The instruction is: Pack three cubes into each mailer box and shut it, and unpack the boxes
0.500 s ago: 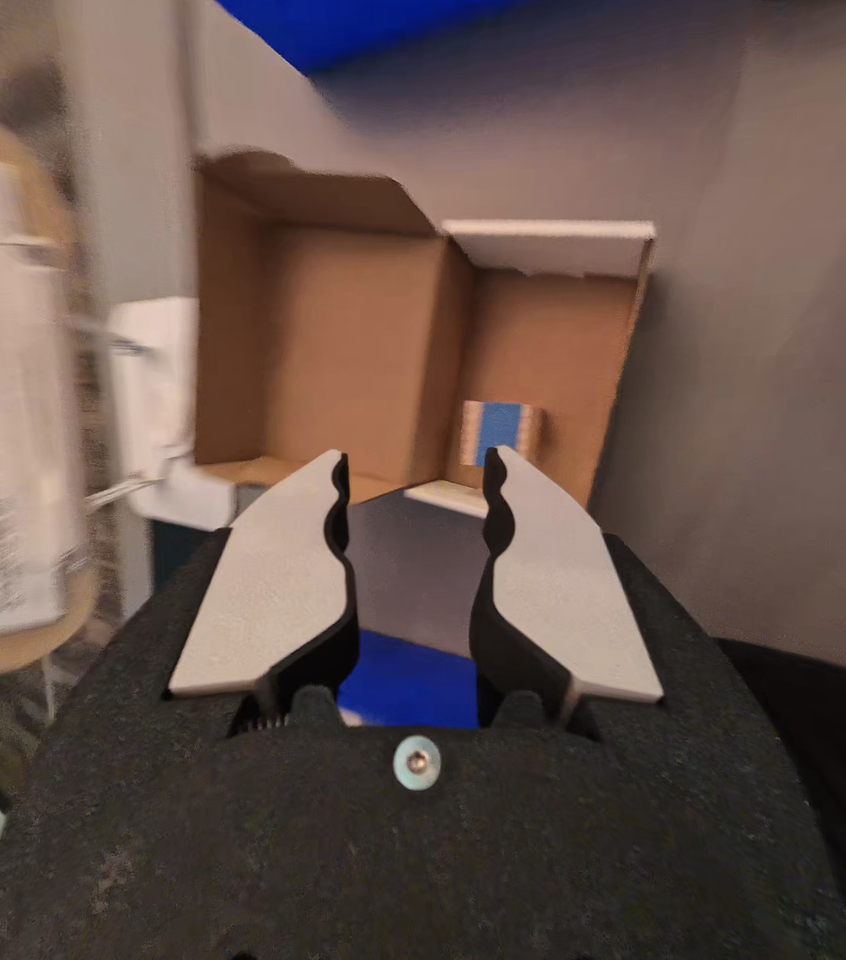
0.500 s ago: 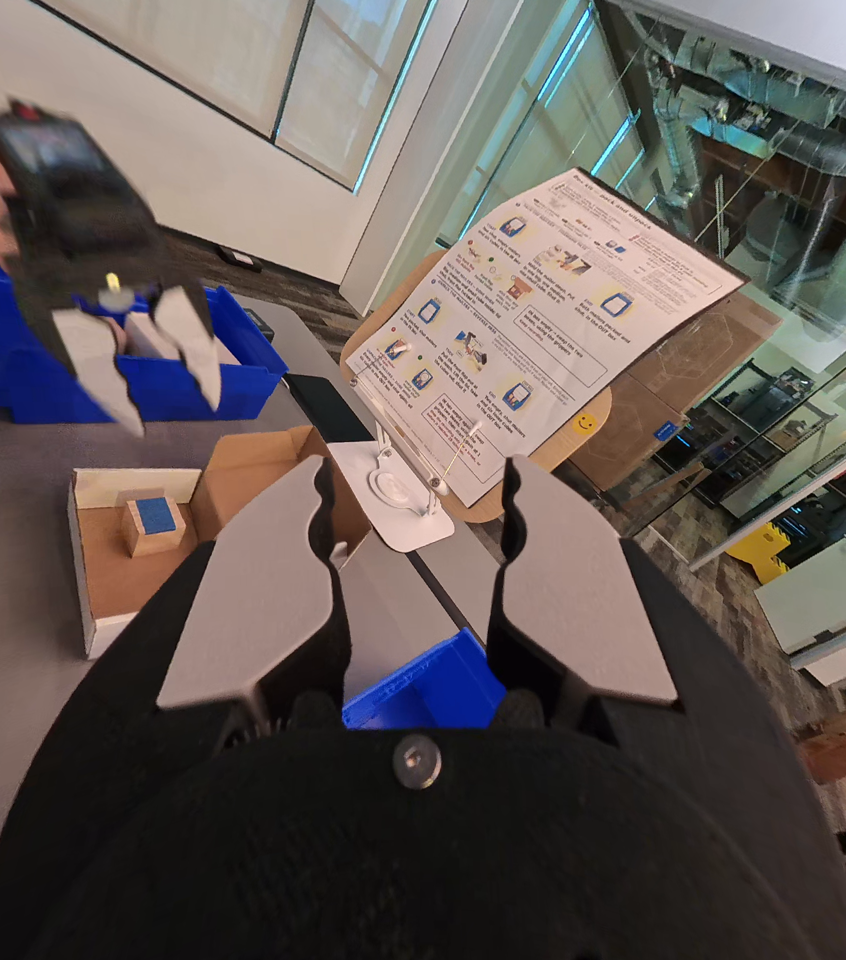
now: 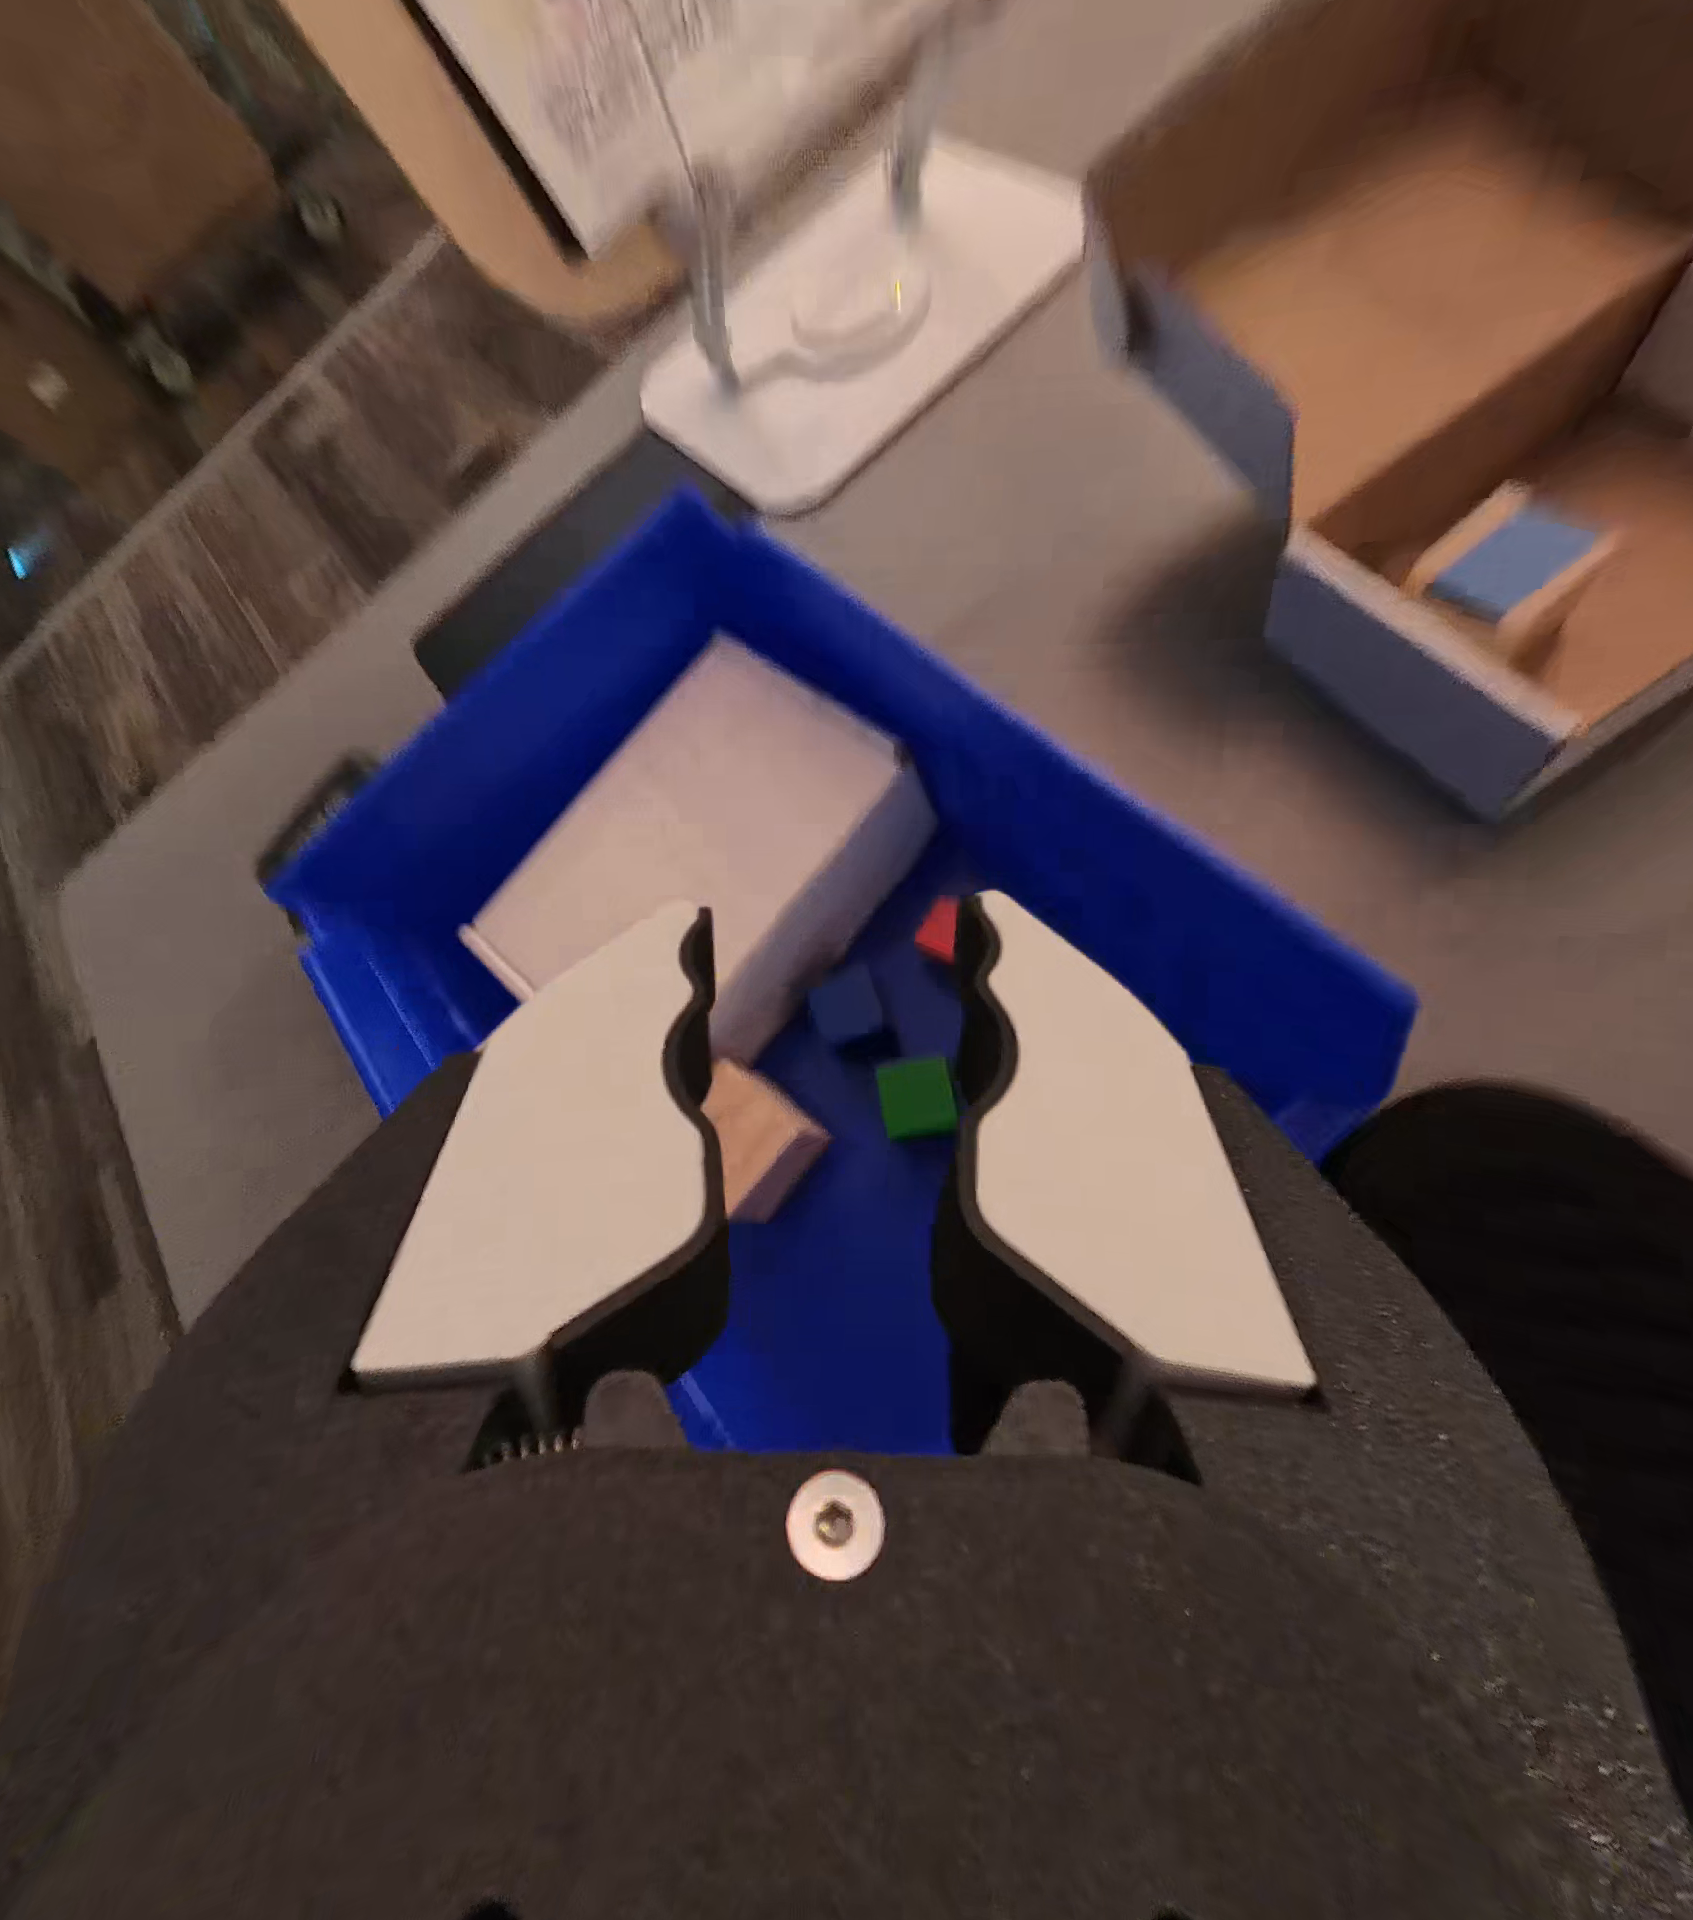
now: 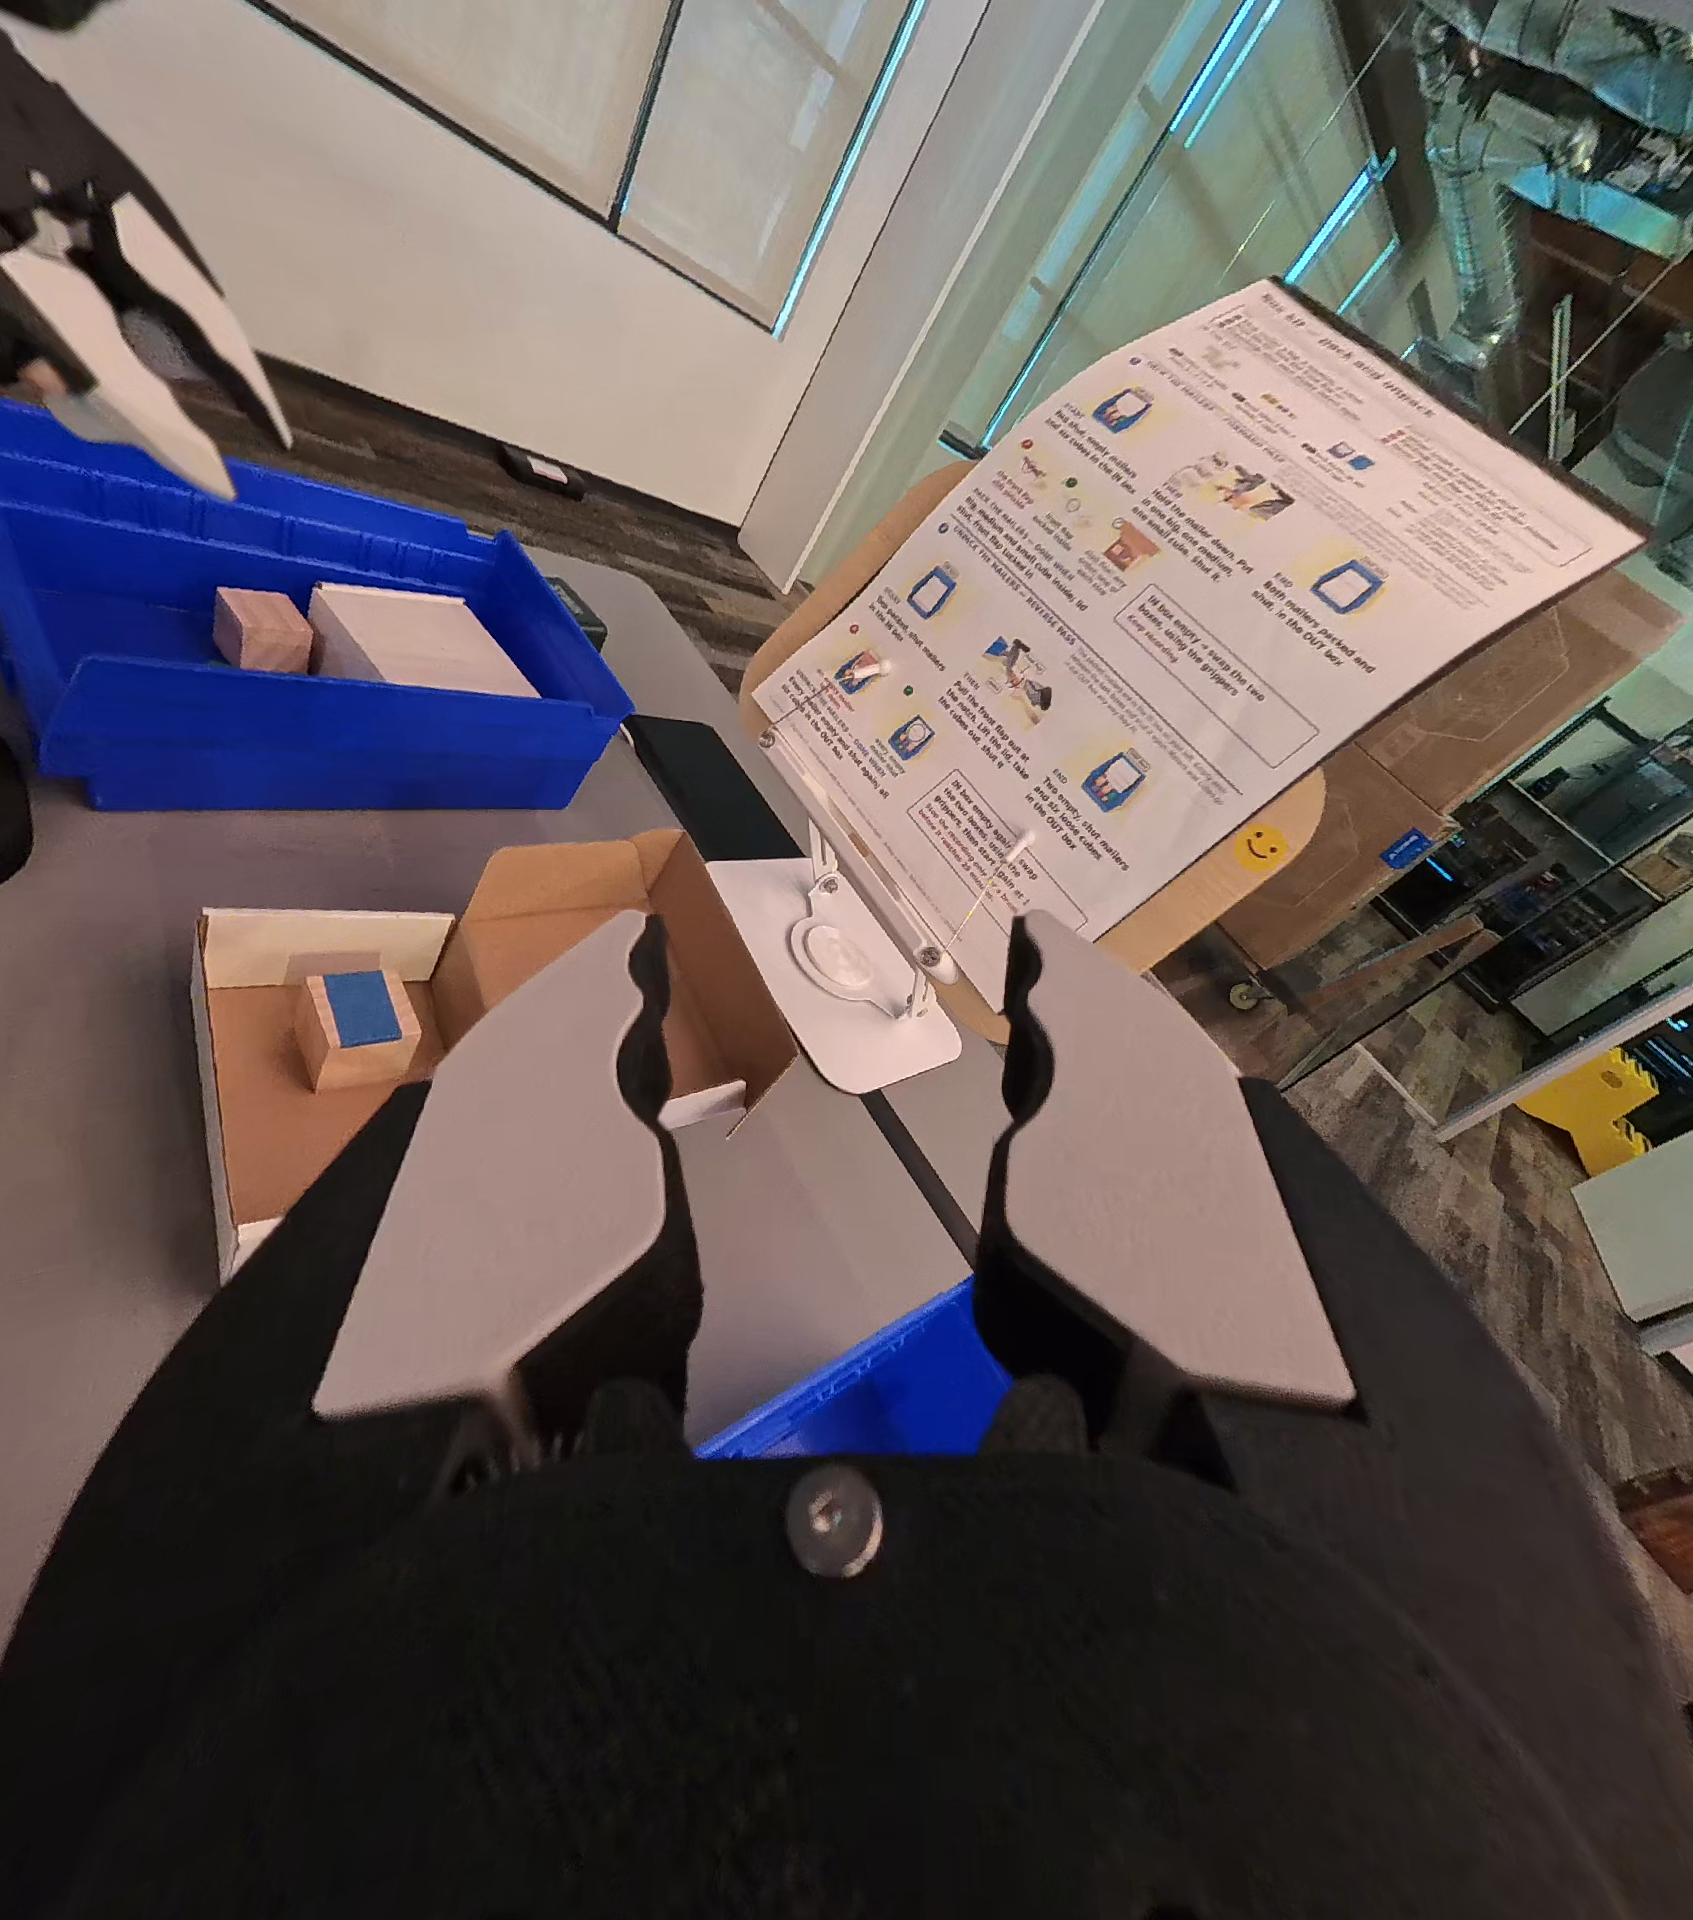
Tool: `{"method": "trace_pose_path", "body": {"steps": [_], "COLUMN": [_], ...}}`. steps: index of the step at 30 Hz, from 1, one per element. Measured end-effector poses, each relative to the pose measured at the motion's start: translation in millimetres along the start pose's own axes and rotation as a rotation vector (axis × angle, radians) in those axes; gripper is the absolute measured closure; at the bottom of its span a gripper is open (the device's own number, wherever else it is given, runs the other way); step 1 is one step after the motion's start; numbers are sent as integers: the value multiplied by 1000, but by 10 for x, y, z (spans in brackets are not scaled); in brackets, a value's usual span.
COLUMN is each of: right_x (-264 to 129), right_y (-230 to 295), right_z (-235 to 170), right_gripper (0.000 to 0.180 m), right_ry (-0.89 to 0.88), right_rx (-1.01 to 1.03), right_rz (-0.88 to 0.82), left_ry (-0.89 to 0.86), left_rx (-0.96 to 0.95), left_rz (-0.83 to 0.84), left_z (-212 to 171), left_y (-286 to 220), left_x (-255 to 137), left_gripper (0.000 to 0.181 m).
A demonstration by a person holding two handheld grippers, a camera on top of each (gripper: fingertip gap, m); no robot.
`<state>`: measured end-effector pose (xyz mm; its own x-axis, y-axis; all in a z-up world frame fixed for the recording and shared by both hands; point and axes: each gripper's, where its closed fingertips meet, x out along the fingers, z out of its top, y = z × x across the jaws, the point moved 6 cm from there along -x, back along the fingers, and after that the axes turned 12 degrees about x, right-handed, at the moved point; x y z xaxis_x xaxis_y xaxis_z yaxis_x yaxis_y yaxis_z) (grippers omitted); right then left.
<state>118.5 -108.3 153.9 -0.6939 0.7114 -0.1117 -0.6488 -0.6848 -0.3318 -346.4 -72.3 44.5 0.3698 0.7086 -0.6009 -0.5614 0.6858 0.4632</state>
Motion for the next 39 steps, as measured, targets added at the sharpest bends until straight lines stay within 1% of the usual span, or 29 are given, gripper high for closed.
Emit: {"method": "trace_pose_path", "body": {"steps": [4, 6, 7, 11, 14, 18, 22, 24, 25, 30, 33, 36, 39], "right_x": [63, 77, 79, 80, 79, 78, 78, 77, 76, 68, 52, 33, 23], "right_y": [31, 37, 35, 18, -1, -6, -9, -12, -15, -44, -64, -80, -93], "right_z": [-32, -48, -55, -85, -109, -132, -135, -141, -146, -179, -183, -187, -185], "right_gripper": [116, 116, 116, 116, 116, 116, 116, 116, 116, 116, 116, 116, 116], "right_ry": [33, 45, 50, 65, 76, 90, 90, 92, 94, 104, 98, 98, 94], "right_rx": [-6, -8, -8, 1, 6, 5, 5, 5, 5, 13, 20, 22, 26], "right_rz": [9, 10, 9, 12, 10, 13, 17, 19, 19, 17, 13, 5, 0], "left_ry": [214, 261, 275, 332, 360, 433, 504, 533, 541, 551, 523, 479, 402], "left_rx": [47, 53, 43, -98, -147, -163, -126, -125, -124, -74, -44, 40, 121], "left_rz": [-69, -96, -106, -205, -241, -271, -273, -267, -271, -248, -215, -158, -123], "left_z": [-457, -584, -622, -693, -726, -797, -868, -894, -895, -852, -735, -478, -84], "left_y": [-205, -266, -277, -291, -286, -316, -341, -344, -353, -332, -257, -149, -112], "left_x": [362, 482, 529, 666, 748, 856, 946, 972, 979, 922, 805, 596, 383], "left_gripper": [140, 149, 149, 137, 137, 137, 138, 146, 150, 151, 151, 151, 151]}}
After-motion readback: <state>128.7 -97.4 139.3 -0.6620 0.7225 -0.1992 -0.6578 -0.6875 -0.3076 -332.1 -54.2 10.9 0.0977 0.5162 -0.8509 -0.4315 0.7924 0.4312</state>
